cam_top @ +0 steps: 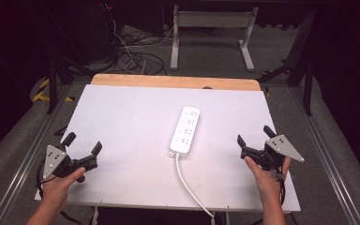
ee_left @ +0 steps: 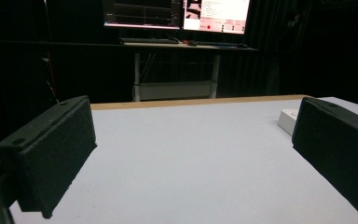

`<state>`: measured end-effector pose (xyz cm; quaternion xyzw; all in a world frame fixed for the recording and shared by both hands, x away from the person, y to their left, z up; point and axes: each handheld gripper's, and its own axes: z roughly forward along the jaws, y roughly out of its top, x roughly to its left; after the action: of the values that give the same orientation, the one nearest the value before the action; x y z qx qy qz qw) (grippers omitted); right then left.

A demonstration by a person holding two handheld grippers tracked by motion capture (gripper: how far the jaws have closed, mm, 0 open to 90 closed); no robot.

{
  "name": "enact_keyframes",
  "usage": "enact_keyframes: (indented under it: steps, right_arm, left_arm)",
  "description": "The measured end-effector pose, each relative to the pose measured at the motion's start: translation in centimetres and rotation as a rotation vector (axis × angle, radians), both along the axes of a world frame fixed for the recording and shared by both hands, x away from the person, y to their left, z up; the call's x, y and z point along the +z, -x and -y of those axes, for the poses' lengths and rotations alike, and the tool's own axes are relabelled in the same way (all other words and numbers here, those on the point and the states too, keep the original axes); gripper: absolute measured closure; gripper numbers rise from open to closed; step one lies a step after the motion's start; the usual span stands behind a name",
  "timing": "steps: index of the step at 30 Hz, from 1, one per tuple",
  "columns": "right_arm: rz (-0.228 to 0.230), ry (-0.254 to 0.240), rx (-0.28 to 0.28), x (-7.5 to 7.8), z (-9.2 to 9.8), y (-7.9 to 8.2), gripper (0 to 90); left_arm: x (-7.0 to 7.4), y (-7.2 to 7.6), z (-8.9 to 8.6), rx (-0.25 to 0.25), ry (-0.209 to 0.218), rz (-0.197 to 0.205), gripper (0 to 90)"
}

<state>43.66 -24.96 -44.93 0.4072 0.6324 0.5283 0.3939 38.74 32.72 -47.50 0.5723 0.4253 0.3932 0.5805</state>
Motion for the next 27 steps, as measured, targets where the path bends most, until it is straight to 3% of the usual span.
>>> enact_keyframes:
  steps: [18, 21, 22, 25, 27]
  right_arm:
    - [0.007, -0.001, -0.003, 0.0, 0.2, 0.2, 6.2]
    - [0.036, -0.004, -0.01, 0.3, 0.4, 0.4, 13.8]
    - [0.065, -0.003, -0.004, 0.5, 0.6, 0.7, 22.7]
    - [0.087, -0.005, -0.012, 0.8, 0.8, 1.0, 30.6]
    - [0.095, -0.013, -0.016, 1.3, 1.0, 1.3, 45.6]
  left_arm:
    - [0.0, 0.0, 0.1, -0.006, -0.004, 0.002, 0.1]
    - [0.0, 0.0, 0.1, -0.006, -0.003, 0.002, 0.1]
    - [0.0, 0.0, 0.1, -0.006, -0.004, 0.002, 0.1]
    - [0.0, -0.1, 0.2, -0.008, -0.006, 0.003, 0.1]
    - [0.0, -0.1, 0.2, -0.009, -0.009, 0.005, 0.1]
